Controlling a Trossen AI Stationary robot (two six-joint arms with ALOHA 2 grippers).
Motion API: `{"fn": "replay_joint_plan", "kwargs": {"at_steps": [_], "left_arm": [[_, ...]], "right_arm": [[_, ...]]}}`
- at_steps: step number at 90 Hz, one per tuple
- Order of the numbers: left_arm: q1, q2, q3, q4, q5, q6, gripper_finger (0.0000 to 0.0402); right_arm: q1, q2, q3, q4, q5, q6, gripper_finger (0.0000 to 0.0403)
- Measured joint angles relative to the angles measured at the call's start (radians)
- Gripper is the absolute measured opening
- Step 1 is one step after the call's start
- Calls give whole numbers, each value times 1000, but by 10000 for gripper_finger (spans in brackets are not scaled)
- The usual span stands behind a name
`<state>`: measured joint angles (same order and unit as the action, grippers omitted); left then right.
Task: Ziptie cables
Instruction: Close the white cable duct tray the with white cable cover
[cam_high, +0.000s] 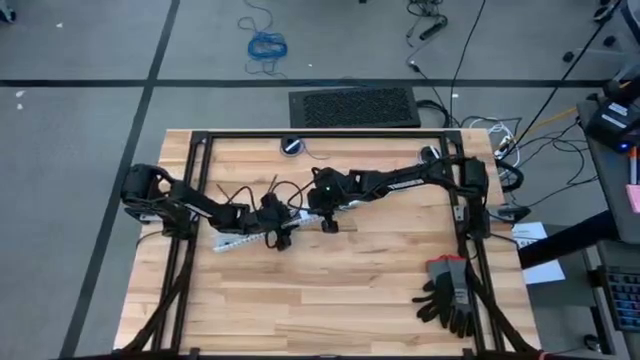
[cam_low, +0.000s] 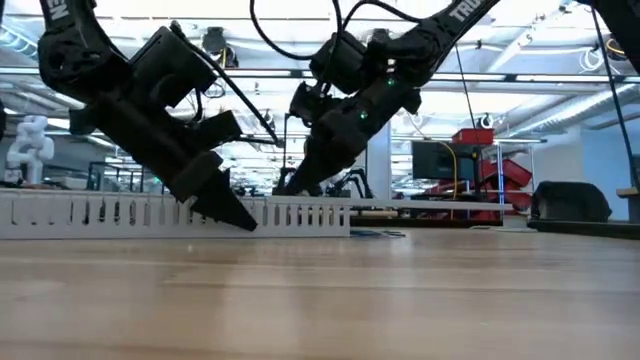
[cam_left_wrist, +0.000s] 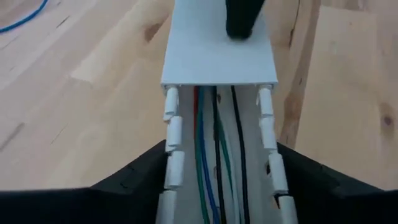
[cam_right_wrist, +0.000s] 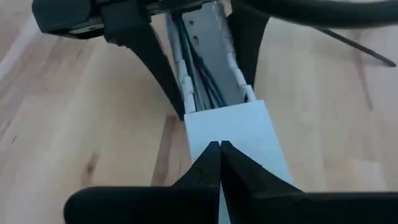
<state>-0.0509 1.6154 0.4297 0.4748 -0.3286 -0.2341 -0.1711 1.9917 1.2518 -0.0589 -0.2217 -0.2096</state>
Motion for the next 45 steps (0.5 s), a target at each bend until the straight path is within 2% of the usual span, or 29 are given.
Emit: {"fn": "replay_joint_plan", "kwargs": {"at_steps": [45], "left_arm": [[7, 31, 3, 93, 18, 39, 224]], "right_arm": [[5, 32, -1, 75, -39, 12, 0]]}}
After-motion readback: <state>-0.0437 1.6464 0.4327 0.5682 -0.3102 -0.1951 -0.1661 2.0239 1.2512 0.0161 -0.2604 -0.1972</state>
